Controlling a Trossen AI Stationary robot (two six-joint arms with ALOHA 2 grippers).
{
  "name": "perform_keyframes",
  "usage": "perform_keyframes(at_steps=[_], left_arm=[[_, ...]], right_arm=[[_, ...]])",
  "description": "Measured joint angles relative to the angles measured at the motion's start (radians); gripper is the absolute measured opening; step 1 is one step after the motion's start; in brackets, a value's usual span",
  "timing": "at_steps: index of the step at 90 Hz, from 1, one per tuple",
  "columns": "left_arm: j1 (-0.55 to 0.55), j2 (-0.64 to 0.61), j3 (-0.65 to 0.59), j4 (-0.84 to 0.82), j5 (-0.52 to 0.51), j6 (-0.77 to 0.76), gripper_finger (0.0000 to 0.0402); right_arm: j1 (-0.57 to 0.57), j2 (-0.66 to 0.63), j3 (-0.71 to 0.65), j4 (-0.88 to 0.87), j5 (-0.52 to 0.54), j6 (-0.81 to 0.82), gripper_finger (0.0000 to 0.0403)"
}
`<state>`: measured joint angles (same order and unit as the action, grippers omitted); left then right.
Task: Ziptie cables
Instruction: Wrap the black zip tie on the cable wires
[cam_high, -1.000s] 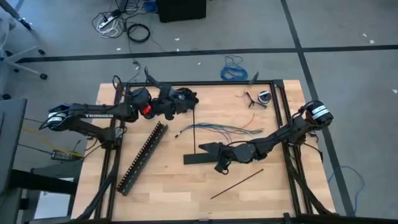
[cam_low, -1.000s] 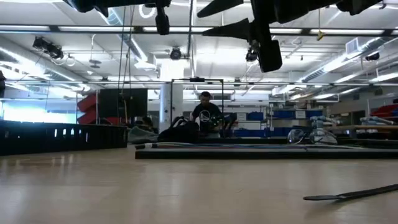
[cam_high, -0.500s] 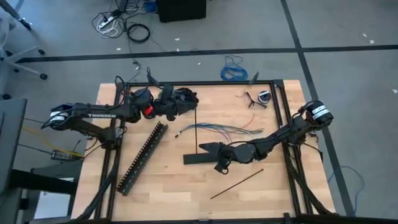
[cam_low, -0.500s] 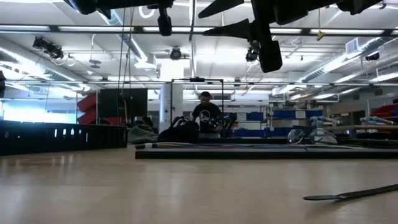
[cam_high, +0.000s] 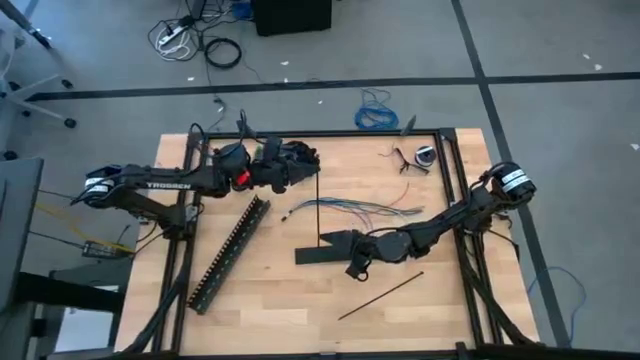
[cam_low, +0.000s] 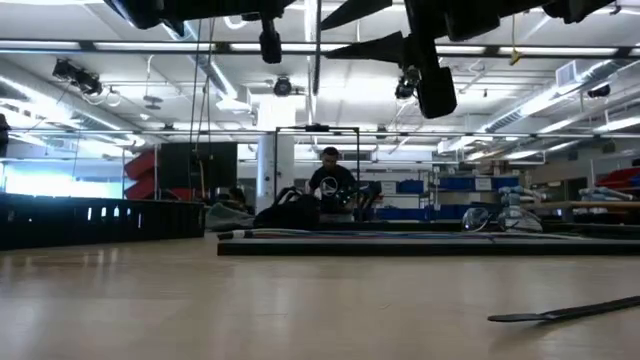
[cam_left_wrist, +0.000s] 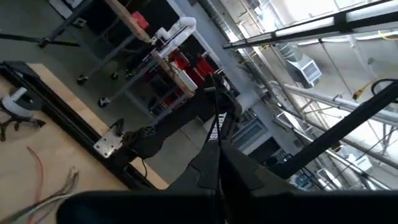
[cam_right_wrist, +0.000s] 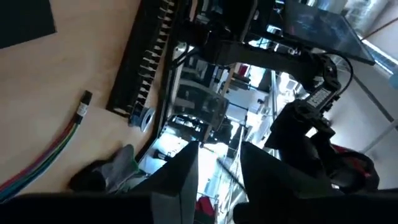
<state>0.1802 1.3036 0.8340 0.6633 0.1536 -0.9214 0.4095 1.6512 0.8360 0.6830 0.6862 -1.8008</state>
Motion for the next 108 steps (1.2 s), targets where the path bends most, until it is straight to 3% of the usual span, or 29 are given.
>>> perform_keyframes(at_steps=[41,88,108], left_arm=[[0.0,0.01,0.0,0.041,0.016,-0.025,0.0],[0.0,0.014,0.0,0.05,0.012,0.007,0.0],[0.0,0.025,0.0,0.051,-0.001,0.02,0.0]], right_arm=[[-0.016,0.0,0.0,-0.04,0.017,-0.001,0.0113],[-0.021,0.0,0.0,-0.046,-0.042,0.028,0.0109],[-0.021,0.0,0.0,-0.04,-0.043,0.112,0.0084]])
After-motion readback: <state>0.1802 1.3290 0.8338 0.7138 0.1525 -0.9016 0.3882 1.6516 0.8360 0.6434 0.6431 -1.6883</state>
